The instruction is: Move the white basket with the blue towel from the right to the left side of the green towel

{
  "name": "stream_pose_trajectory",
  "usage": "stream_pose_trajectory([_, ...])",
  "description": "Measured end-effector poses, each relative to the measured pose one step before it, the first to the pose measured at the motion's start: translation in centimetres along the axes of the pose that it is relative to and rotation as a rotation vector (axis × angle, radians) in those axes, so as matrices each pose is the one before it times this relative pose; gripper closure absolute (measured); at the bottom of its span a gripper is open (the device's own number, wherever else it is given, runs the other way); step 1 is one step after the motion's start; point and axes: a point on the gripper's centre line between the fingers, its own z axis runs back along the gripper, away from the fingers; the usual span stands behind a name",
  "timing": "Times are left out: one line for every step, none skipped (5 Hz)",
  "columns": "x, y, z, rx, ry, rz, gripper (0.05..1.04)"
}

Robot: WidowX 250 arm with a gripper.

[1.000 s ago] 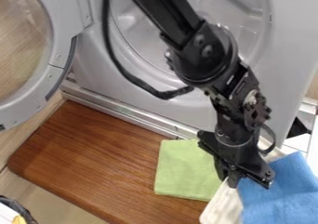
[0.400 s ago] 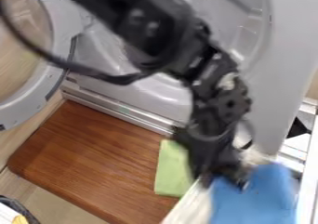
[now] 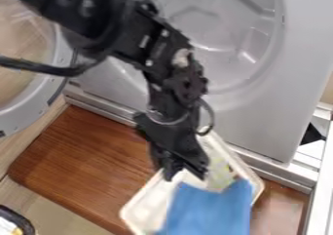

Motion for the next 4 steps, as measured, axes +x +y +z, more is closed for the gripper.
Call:
stream_pose_trajectory([-1.157,2.798,-0.434,0.0090,0.0208,0.0604,0.994])
stream_pose_trajectory([-0.448,2.457,0.449,0.0177,-0.0102,0.0351,0.994])
stream_pose_trajectory([-0.275,2.367,-0.593,0.0075,0.0045,0.0136,0.994])
stream_pose_trajectory([0.460,2.155,-0.808,0.0048,0.0121,0.0078,0.994])
